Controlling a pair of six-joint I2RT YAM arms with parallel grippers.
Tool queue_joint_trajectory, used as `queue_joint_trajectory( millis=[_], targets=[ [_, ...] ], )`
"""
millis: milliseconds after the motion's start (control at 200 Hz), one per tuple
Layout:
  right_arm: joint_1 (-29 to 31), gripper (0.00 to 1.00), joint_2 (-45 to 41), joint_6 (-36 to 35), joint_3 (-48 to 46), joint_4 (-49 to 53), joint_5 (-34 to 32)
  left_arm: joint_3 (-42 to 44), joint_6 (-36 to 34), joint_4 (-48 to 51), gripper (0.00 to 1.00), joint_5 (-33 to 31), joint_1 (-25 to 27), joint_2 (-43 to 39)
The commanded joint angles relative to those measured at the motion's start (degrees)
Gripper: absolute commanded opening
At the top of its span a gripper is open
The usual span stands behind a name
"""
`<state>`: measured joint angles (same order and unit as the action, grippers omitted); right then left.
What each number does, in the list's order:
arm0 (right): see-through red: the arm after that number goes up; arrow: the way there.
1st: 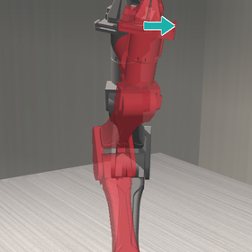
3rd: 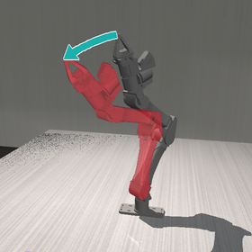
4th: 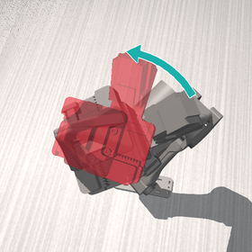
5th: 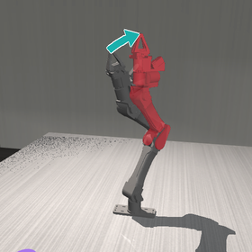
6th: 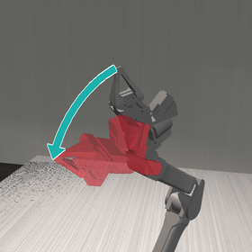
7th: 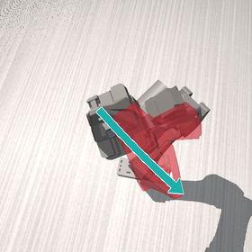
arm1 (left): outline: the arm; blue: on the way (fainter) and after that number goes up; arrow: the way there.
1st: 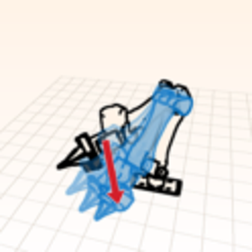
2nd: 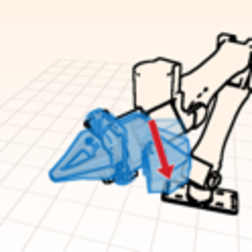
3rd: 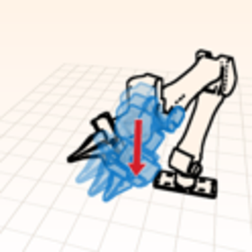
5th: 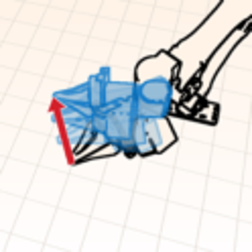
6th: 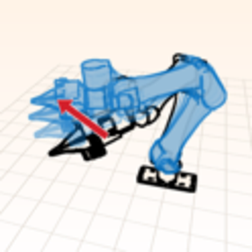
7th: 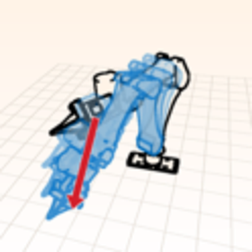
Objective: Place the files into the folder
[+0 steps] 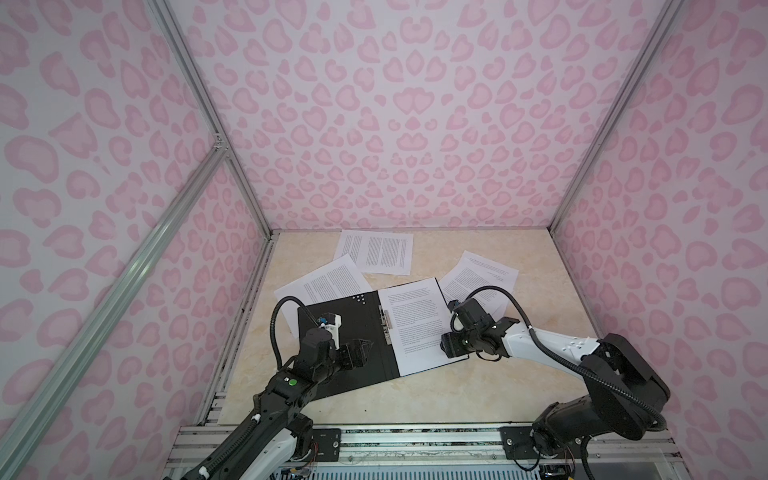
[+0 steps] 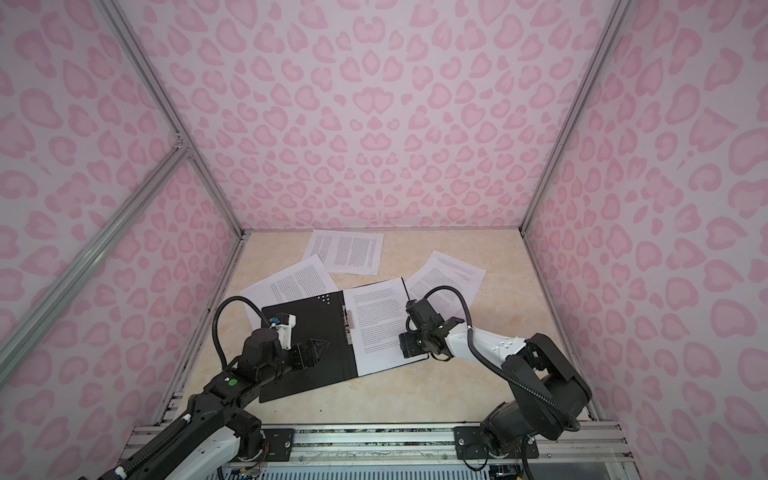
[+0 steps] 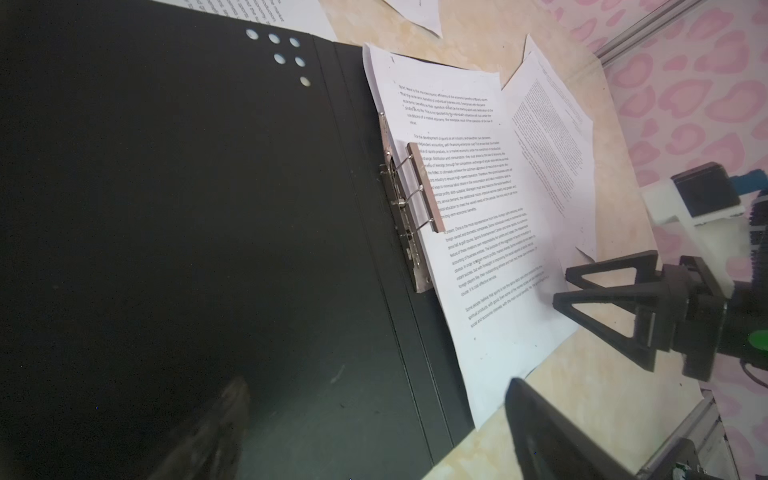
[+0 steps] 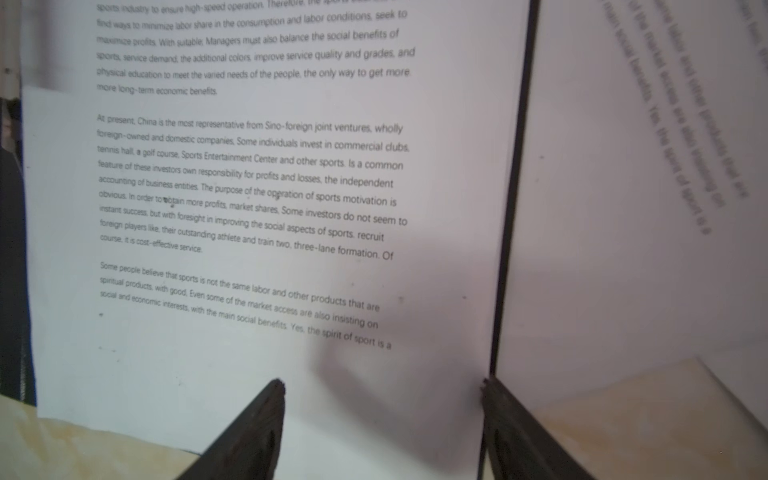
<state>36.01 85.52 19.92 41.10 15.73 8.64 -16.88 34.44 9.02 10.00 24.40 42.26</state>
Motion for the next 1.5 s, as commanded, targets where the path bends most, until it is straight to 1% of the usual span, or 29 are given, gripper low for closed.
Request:
queue_joint_trajectory(
  millis=[0, 230, 315, 425, 540, 650, 760, 870, 1045, 1180, 1415, 1495],
  targets=[
    [-0.2, 0.74, 0.7, 0.3, 0.2, -0.9, 0.7, -0.9, -0.5, -2.6, 0.98, 1.3, 0.1, 1.4],
    [-0.2, 0.74, 0.6, 0.8, -0.2, -2.0, 2.7, -0.9, -0.5, -2.9, 0.98, 1.3, 0.1, 2.7],
    [-0.3, 0.74, 0.1, 0.8, -0.2, -1.8, 1.9, -1.1, -0.5, -2.9, 0.98, 1.2, 0.1, 3.4],
    [-1.7, 0.75, -2.0, 1.6, -1.1, -2.2, 0.7, -1.1, -0.6, -3.4, 0.98, 1.8, 0.1, 4.2],
    [-4.5, 0.77, -4.8, 2.8, -3.2, -3.0, 0.0, -1.1, -0.7, -4.0, 0.98, 2.5, 0.3, 5.1],
    [-7.1, 0.78, -5.7, 3.7, -5.2, -5.2, 2.7, -1.1, -0.7, -4.7, 0.98, 2.9, 0.6, 6.3],
    [-7.9, 0.77, -4.5, 4.1, -5.7, -6.1, 4.8, -1.5, -0.5, -5.1, 0.98, 2.9, 0.7, 8.4],
    [-7.8, 0.77, -2.9, 4.7, -5.9, -7.7, 7.5, -1.9, -0.4, -4.8, 0.99, 2.0, 0.6, 9.8],
    [-7.1, 0.76, -2.4, 5.7, -7.1, -10.1, 10.4, -1.9, -0.2, -3.3, 0.99, -1.2, 0.7, 8.4],
    [-5.0, 0.76, -2.0, 6.8, -7.2, -11.4, 12.2, -1.8, -0.2, -2.3, 0.99, -2.9, 0.6, 6.9],
    [-1.3, 0.76, -3.6, 8.8, -7.3, -13.7, 14.1, -1.9, -0.2, -1.9, 0.99, -3.8, 0.6, 6.2],
    [-0.8, 0.76, -3.4, 9.2, -7.5, -15.3, 16.5, -1.9, -0.3, -1.8, 0.99, -4.0, 0.6, 5.9]
  ],
)
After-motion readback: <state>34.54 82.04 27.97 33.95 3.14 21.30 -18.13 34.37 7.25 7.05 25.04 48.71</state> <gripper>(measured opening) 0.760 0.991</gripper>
